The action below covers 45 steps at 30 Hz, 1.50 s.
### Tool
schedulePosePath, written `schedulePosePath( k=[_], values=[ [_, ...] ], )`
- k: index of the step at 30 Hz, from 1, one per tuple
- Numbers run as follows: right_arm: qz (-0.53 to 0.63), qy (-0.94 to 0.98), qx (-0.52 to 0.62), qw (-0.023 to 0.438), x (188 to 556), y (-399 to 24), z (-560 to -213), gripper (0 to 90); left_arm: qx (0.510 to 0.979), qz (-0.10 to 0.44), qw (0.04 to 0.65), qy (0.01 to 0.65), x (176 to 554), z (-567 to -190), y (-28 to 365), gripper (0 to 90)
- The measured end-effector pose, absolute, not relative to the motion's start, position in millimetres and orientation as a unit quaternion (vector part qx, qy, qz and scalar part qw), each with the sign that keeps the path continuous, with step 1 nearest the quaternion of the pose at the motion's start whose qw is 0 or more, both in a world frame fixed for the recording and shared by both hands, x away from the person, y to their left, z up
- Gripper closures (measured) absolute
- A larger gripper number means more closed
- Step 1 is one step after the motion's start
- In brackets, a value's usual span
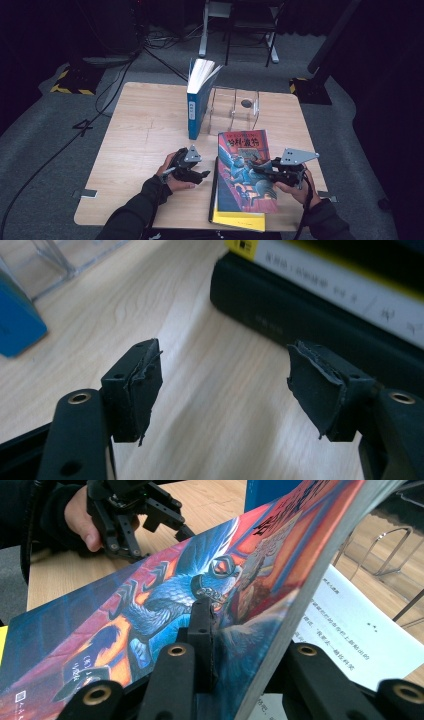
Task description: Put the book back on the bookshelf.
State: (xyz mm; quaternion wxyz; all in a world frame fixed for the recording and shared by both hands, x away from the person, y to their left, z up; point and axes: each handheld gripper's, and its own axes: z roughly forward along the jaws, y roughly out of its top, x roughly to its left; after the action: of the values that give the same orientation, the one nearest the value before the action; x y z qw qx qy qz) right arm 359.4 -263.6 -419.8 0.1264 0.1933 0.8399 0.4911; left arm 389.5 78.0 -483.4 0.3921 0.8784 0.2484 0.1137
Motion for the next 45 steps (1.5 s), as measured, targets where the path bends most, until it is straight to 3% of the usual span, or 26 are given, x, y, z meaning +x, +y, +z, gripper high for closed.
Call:
schedulePosePath(
  k=[30,36,43,45],
  values=[
    [0.516,0.826,0.173,0.147,346.7,-263.6,-405.8,74.5,0.838,0.118,0.467,0.255,415.0,-457.1,52.0,40.1],
    [0.519,0.825,0.165,0.153,344.1,-263.6,-404.0,74.5,0.833,0.112,0.483,0.246,416.4,-452.0,52.9,53.1],
    [0.524,0.821,0.160,0.161,342.4,-265.3,-401.9,74.3,0.833,0.102,0.492,0.229,417.0,-444.2,51.8,62.4],
    [0.525,0.820,0.159,0.164,342.2,-265.7,-401.4,74.3,0.838,0.094,0.495,0.210,416.0,-441.9,50.7,72.3]
  ],
)
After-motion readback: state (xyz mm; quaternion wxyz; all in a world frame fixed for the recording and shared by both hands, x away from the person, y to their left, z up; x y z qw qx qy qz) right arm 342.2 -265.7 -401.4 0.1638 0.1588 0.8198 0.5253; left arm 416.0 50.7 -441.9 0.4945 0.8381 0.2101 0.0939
